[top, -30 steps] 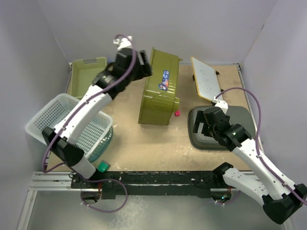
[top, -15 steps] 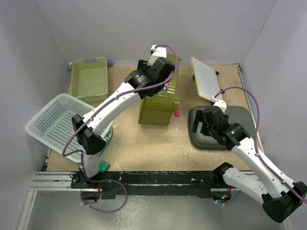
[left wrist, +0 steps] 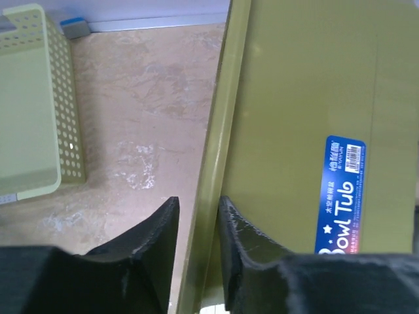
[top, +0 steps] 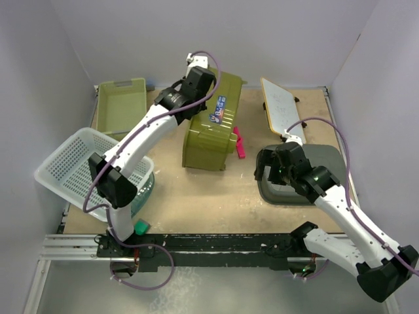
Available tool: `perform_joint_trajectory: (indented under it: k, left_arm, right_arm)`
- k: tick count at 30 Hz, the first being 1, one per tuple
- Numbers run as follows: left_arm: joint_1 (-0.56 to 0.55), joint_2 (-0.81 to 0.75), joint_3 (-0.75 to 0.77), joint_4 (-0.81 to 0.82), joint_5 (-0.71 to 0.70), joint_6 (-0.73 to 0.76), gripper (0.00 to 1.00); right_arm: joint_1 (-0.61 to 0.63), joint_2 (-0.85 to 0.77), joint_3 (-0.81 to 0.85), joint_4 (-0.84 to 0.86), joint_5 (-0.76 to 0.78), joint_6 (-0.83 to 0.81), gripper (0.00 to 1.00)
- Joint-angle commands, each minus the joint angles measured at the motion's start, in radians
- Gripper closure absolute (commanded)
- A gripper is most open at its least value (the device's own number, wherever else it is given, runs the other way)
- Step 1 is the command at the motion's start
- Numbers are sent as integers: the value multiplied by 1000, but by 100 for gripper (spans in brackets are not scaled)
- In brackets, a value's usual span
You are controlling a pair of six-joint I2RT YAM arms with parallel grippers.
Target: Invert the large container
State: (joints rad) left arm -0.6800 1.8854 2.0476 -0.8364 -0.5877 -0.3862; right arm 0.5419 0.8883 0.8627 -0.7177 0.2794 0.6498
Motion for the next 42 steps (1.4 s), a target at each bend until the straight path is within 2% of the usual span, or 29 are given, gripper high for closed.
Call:
perform_joint_trajectory:
  k: [1, 6, 10, 16, 22, 26, 30, 33, 39, 42]
  left_arm:
    - [63, -78, -97, 20, 181, -30, 77]
    - [177, -166, -226, 85, 330, -63, 100]
    - [251, -216, -339, 156, 466, -94, 100]
    - [288, -235, -408, 191, 533, -105, 100]
    - [310, -251, -444, 195, 545, -90, 100]
    - [332, -261, -470, 198, 553, -82, 100]
    - [338, -258, -472, 186, 566, -72, 100]
    - [342, -258, -478, 181, 565, -65, 100]
    - [351, -266, -503, 183, 567, -53, 100]
    - [356, -267, -516, 193, 569, -55, 100]
  right_arm:
    - [-7, 37, 81, 205, -362, 6, 0]
    - [-41, 49, 51, 485, -601, 81, 0]
    - [-43, 83, 0, 699, -641, 132, 4]
    - [-43, 119, -125, 1060, -613, 199, 21]
    - [-43, 175, -193, 1345, -609, 215, 22]
    - [-43, 245, -141, 1358, -636, 173, 28]
    - [-43, 307, -95, 1367, -656, 147, 39]
    - [-43, 384, -46, 1381, -752, 167, 50]
    - [-33, 453, -3, 1408, -813, 201, 57]
    - [-20, 490, 19, 1403, -839, 216, 75]
